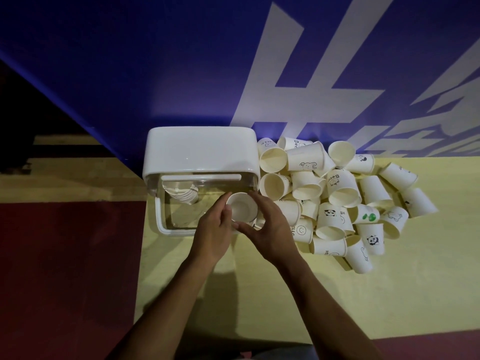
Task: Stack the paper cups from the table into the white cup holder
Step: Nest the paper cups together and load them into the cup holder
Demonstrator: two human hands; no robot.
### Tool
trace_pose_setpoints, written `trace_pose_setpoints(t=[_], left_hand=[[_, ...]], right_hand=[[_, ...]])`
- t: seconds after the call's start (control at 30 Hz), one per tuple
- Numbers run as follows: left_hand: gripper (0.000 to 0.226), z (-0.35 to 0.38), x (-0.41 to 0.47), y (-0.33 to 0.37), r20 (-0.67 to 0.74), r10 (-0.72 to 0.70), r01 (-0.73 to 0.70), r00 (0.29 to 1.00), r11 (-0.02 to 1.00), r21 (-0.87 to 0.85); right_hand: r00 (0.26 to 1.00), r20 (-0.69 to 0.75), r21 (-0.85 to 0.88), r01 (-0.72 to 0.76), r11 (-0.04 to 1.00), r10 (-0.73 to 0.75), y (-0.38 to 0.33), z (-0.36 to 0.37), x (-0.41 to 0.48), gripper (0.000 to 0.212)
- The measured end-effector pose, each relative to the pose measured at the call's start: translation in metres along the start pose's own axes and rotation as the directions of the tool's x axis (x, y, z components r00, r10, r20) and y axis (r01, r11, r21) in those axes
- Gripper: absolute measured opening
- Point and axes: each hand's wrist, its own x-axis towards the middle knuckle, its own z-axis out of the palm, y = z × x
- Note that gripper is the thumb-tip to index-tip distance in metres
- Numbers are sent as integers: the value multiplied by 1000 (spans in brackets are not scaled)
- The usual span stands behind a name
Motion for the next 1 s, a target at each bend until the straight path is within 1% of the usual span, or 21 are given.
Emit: trace_pose_setpoints(t=[0.1,0.23,0.33,0.4,0.47,0.5,0.57,0.6,0.63,0.7,0.77,0.87,1.0], left_hand=[[41,2,4,-6,23,-14,13,1000,999,53],[42,3,3,-11,54,-15,10,998,996,88],[42,2,3,-13,54,-20,15,998,996,89],[43,2,3,-12,48,-21,16,999,996,89],[46,1,-5,-6,-9,4,-2,1000,992,126],[48,1,-11,-1,-62,30,-19,998,987,162],[47,3,-28,9,-158,121,-88,980,976,201],[46,8,-34,18,-171,162,-126,972,971,201],[45,15,-38,26,-159,191,-158,969,967,198],[43,37,-40,45,-86,264,-244,961,952,187],[42,63,-38,67,-10,348,-341,937,923,180],[34,109,-34,96,65,435,-439,898,879,186],[40,181,-23,131,177,514,-544,839,802,248]], right_hand=[[1000,-5,-40,-18,999,18,3,3,0,80],[997,65,-69,-33,997,38,9,6,-1,84],[997,74,-76,-27,997,32,9,8,-1,84],[996,87,-91,-28,995,36,6,7,0,88],[995,86,-95,-34,995,42,2,1,-2,93],[997,66,-87,-44,995,50,2,-6,-6,90],[997,-3,-70,-78,994,78,3,-21,-16,77],[994,-48,-63,-105,992,102,7,-32,-22,69],[987,-85,-53,-140,989,135,13,-42,-28,61],[968,-132,-33,-217,976,211,30,-67,-40,46],[945,-166,-14,-288,958,281,47,-92,-50,35],[899,-235,64,-364,929,369,77,-133,-68,27],[865,-265,133,-405,905,426,118,-185,-93,22]])
